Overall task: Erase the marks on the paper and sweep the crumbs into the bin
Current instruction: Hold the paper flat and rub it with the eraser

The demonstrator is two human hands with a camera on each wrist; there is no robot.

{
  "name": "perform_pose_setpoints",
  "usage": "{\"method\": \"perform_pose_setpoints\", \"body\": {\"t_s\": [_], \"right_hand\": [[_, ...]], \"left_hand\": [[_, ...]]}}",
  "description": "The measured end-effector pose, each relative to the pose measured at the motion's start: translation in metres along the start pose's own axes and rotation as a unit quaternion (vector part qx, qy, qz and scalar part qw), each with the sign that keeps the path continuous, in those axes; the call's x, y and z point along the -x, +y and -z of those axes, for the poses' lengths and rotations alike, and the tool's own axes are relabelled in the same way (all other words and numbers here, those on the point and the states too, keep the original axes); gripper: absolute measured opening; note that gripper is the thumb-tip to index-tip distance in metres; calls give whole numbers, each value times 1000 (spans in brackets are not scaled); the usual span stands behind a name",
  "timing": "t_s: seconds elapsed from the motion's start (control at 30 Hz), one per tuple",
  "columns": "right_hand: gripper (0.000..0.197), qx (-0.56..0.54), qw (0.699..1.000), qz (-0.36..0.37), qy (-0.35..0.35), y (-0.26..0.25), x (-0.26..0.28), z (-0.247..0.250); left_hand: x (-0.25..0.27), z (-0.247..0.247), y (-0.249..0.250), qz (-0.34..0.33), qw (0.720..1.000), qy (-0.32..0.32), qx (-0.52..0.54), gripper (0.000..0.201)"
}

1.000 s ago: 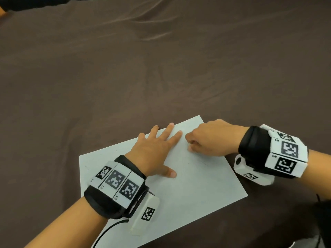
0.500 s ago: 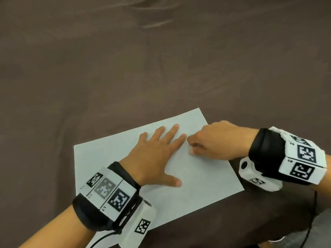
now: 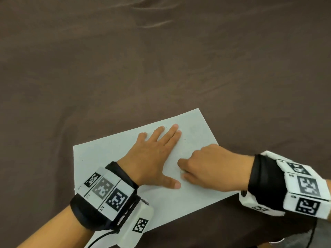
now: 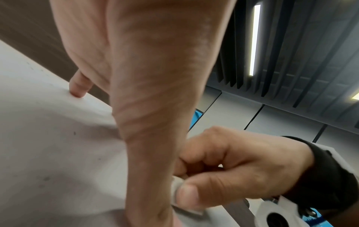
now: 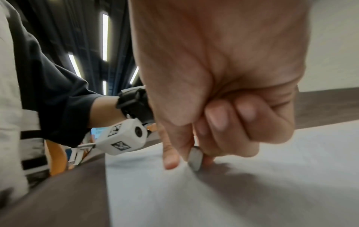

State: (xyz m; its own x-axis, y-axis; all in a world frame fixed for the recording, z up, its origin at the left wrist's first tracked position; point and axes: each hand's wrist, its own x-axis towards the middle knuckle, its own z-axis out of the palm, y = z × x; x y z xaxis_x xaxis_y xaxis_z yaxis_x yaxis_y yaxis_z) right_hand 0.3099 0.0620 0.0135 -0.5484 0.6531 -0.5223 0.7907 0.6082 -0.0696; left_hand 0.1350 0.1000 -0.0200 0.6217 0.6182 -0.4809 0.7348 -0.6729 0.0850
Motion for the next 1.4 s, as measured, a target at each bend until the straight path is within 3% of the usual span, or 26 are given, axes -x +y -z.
{"method": "perform_pose_setpoints", "body": {"t_s": [0.17, 0.3, 0.4, 0.47, 0.63, 0.8, 0.87, 1.03, 1.17, 1.4], "right_hand": [[23, 20, 996, -67, 54, 19, -6, 7], [22, 6, 1000, 11, 21, -4, -1, -1], [24, 13, 997, -64, 37, 17, -5, 5], [27, -19, 993, -102, 60, 35, -7, 7], [26, -188, 967, -97, 146, 48, -3, -2], [17, -234, 943, -90, 219, 49, 8, 0], [4, -238, 943, -83, 219, 51, 9, 0], [9, -200, 959, -76, 188, 50, 2, -3], [14, -19, 981, -91, 169, 42, -4, -5], [14, -198, 964, -59, 170, 38, -10, -4]], "left_hand": [[0, 3, 2, 0, 1000, -17, -3, 134], [1, 3, 2, 2, 1000, -20, -1, 135], [0, 3, 2, 1, 1000, -18, 6, 135], [0, 3, 1, 1, 1000, -14, 15, 135], [1, 2, 1, 0, 1000, -8, 22, 135], [0, 2, 0, -1, 1000, -7, 26, 135], [0, 2, 0, -1, 1000, -6, 27, 135], [0, 0, 0, -1, 1000, -3, 27, 135], [-1, 0, 0, -1, 1000, -2, 27, 135], [0, -1, -1, -1, 1000, -1, 31, 135]]}}
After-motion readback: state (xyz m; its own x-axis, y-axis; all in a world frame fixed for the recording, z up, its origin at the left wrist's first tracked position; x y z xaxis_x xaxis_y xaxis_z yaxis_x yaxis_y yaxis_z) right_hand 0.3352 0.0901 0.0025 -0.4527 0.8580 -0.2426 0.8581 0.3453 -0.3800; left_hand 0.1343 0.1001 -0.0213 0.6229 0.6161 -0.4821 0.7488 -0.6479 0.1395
